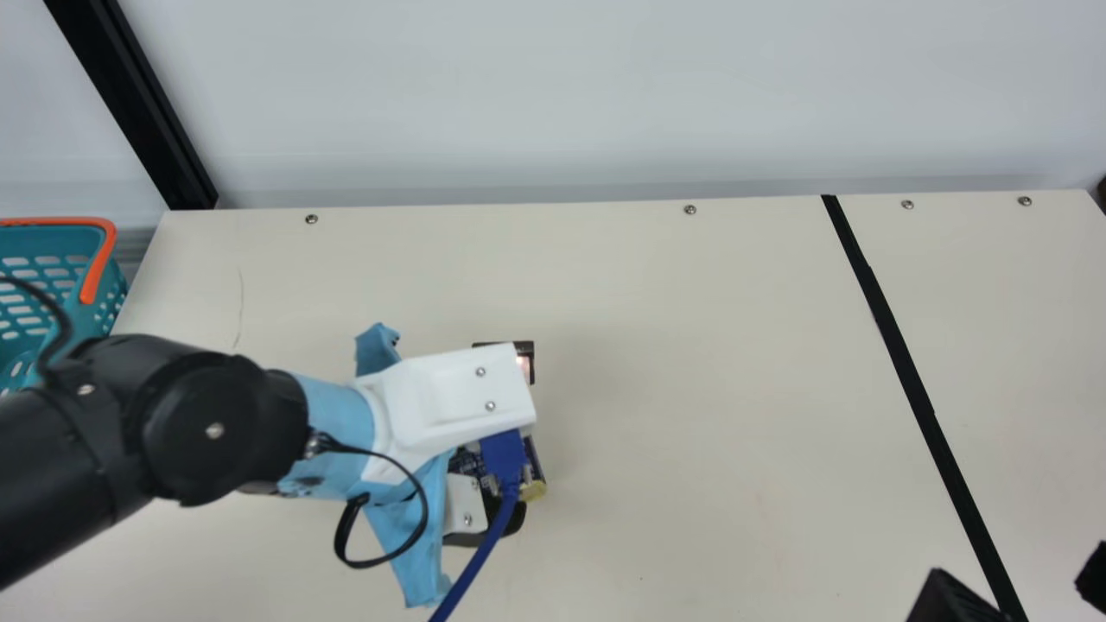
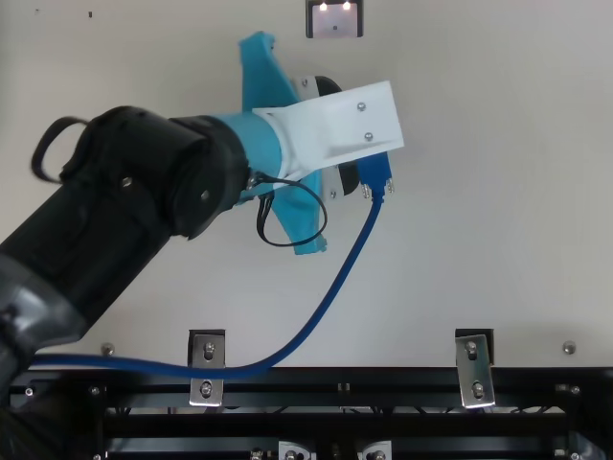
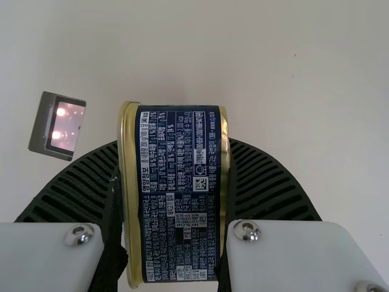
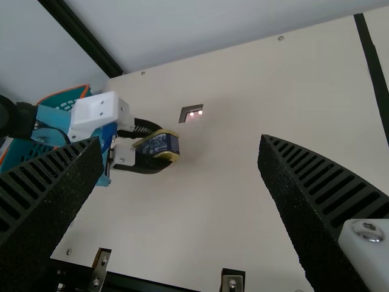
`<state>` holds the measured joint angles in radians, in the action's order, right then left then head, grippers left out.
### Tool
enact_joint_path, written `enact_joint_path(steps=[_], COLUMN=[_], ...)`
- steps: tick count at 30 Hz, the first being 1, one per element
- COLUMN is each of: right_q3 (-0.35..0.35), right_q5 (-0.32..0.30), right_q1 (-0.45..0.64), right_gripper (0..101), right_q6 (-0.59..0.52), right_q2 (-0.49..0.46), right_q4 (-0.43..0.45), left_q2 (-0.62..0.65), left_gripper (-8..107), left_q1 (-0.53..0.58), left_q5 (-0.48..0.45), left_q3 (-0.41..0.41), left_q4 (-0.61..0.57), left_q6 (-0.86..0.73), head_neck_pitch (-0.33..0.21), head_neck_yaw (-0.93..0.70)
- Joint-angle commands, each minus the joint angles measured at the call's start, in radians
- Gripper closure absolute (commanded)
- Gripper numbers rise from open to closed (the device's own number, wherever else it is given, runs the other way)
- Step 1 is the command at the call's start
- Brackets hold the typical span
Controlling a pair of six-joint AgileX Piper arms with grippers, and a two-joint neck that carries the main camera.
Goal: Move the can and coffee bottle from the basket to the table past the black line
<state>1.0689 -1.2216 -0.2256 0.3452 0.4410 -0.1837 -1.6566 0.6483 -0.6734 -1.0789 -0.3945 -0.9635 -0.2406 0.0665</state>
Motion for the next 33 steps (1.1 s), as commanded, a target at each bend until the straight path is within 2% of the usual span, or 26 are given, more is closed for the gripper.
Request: enact_joint_path(steps=[1,10,22,23,24,29,33], right_q3=[0.000,0.000,0.000,0.000,0.000,0.000,0.000], right_q5=[0.000,0.000,0.000,0.000,0.000,0.000,0.000], right_q1=[0.000,0.000,0.000,0.000,0.000,0.000,0.000], right_gripper=[0,0,0,0,0,0,0], right_q6=[0.000,0.000,0.000,0.000,0.000,0.000,0.000], right_q2=[0.000,0.000,0.000,0.000,0.000,0.000,0.000], right_q4=[0.000,0.000,0.000,0.000,0.000,0.000,0.000], left_q2=[-0.021,-0.075,-0.099,-0.098,-0.097,-0.068,0.004], left_gripper=[89,89,89,64,9,9,9], left_q1=[0.006,0.035,0.067,0.069,0.072,0.081,0.082], left_q5=[-0.019,-0.089,-0.129,-0.126,-0.122,-0.090,-0.067], left_q3=[-0.011,-0.059,-0.066,-0.064,-0.061,-0.033,0.003], left_q4=[0.008,0.091,0.168,0.170,0.171,0.159,0.111], left_q6=[-0.012,0.004,0.043,0.044,0.045,0.042,0.030], head_neck_pitch=[-0.004,-0.004,-0.004,-0.004,-0.004,-0.004,-0.004], head_neck_yaw=[0.002,0.002,0.002,0.002,0.002,0.002,0.002])
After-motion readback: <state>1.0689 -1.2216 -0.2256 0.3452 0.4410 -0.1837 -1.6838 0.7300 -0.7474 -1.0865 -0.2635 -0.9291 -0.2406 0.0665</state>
